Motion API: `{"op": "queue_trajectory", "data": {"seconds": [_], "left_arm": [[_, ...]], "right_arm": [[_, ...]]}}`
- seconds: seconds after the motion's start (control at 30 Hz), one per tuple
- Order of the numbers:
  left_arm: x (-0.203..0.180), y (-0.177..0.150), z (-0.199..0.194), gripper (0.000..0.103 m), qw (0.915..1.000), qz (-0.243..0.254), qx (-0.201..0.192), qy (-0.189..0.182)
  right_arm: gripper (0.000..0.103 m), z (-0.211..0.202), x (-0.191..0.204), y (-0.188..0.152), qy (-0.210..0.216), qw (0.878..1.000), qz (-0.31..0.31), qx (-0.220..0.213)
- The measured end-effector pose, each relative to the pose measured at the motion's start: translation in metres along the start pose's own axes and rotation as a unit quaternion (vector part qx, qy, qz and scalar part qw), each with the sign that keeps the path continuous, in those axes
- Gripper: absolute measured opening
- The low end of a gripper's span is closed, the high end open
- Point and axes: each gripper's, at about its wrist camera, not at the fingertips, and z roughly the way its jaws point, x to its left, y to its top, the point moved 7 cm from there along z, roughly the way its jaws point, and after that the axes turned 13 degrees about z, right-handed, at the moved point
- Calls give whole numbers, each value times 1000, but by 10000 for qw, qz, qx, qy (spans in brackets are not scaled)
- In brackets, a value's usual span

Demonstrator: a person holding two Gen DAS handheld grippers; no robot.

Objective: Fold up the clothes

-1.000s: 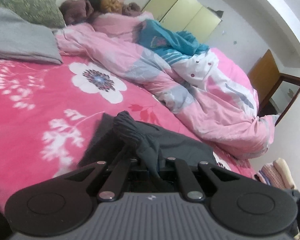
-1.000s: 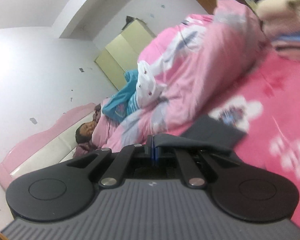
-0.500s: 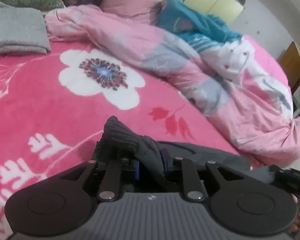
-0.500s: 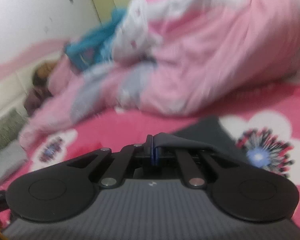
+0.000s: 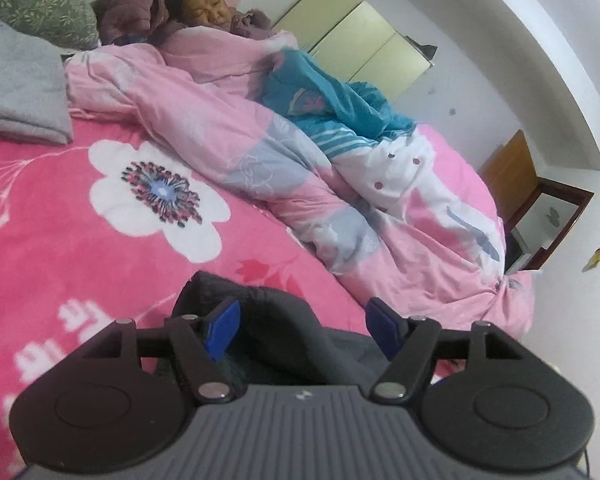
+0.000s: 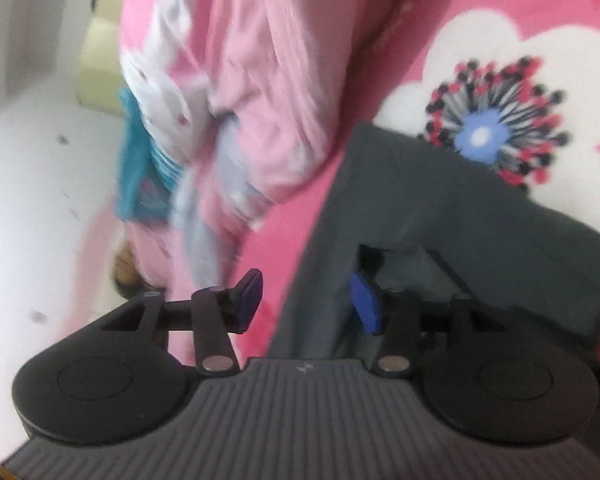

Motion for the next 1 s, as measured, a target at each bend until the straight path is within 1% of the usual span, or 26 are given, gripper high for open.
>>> {"op": "queue_trajectory", "data": {"seconds": [0.07,0.17,0.2,0.27,0.33,0.47,0.53,0.73,0.83,0.93,1.0], "left_arm": [[-2,-9,-14,71,9999,-43,122,-77],[-6,-35,-34,71,9988,-80,434,-203],[-6,-44,-38,71,9982,-116,541,-211],[-3,-61,-43,71,9970,-225,712,-204],[2,-74,-40,71,9951,-379,897,-157],[15,-89,-22,71,9902,-715,1202,-1],[20,-90,-12,71,9886,-835,1255,65],[26,-82,7,71,9909,-858,1024,151],[23,-80,13,69,9938,-638,876,238],[21,-79,19,61,9956,-448,726,381],[24,-78,22,51,9957,-402,667,498]], "right_arm": [[56,-27,-1,-16,56,9999,-3,91],[59,-67,-3,-40,140,9996,-7,227],[60,-75,-8,-54,95,9993,14,365],[61,-88,-22,-87,-89,9975,77,700],[61,-93,-41,-116,-394,9946,113,949],[61,-90,-72,-145,-924,9899,92,1068],[61,-83,-79,-143,-903,9915,179,917],[60,-51,-75,-114,-394,9981,307,369],[57,-31,-72,-91,-173,9989,414,105],[46,-12,-73,-69,-116,9988,446,-178],[21,1,-75,-58,-168,9984,445,-304]]}}
